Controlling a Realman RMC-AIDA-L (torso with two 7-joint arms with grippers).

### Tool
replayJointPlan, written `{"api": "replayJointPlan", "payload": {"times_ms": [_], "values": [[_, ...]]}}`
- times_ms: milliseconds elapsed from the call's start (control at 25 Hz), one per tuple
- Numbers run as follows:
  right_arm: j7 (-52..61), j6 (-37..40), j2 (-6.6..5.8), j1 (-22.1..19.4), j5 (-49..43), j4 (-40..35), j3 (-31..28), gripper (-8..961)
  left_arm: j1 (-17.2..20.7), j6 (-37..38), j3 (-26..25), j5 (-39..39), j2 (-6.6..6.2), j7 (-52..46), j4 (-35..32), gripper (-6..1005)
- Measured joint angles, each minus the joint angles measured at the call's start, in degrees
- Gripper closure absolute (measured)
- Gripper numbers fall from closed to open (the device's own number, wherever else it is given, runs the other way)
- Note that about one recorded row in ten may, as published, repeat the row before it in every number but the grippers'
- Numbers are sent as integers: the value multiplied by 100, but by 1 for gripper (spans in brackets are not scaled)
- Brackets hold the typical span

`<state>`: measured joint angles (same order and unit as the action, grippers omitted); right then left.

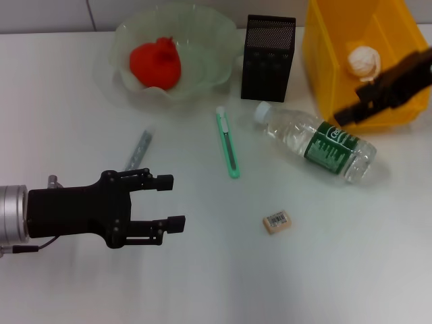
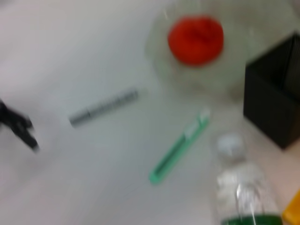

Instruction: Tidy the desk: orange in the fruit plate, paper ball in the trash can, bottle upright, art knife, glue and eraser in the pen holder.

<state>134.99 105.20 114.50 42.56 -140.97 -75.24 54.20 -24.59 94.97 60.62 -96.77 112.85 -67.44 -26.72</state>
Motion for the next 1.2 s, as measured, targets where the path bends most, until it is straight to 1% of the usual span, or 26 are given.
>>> {"api": "replayJointPlan", "payload": {"times_ms": [40,80,120,160,200,240,280,320,400,480,600,720,880,1200], "values": [[0,-6,92,3,-287,-68,134,164,-2,3,0,0,0,-4,0,212],[0,-79,283,-17,-839,-241,381,164,-2,6,-1,0,-1,-8,0,212],[0,-79,283,-17,-839,-241,381,164,-2,7,-1,0,-1,-10,0,212],[0,-173,381,-50,-1147,-355,521,164,-2,8,-1,0,-1,-11,0,213],[6,-241,443,-89,-1320,-429,652,164,-4,8,1,0,-1,-16,0,213],[37,-330,480,-131,-1450,-495,798,164,-5,7,7,0,-1,-25,0,213],[179,-536,494,-246,-1532,-564,1195,164,-9,4,14,0,-9,-47,0,213],[179,-536,494,-246,-1532,-564,1195,164,-10,4,15,0,-12,-57,0,213],[271,-725,483,-321,-1533,-542,1464,164,-10,3,16,0,-14,-67,0,213],[287,-985,483,-355,-1528,-313,1650,164,-11,-2,17,0,-11,-72,0,213],[286,-1164,487,-362,-1503,-147,1733,163,-6,-12,19,0,-1,-74,0,213],[254,-1528,489,-398,-1415,133,1861,163,3,-20,20,0,12,-75,0,213],[243,-1713,491,-411,-1399,287,2001,163,5,-23,20,0,28,-76,0,213],[229,-2088,495,-545,-1393,353,2273,163,-8,-31,10,0,45,-67,0,213]]}}
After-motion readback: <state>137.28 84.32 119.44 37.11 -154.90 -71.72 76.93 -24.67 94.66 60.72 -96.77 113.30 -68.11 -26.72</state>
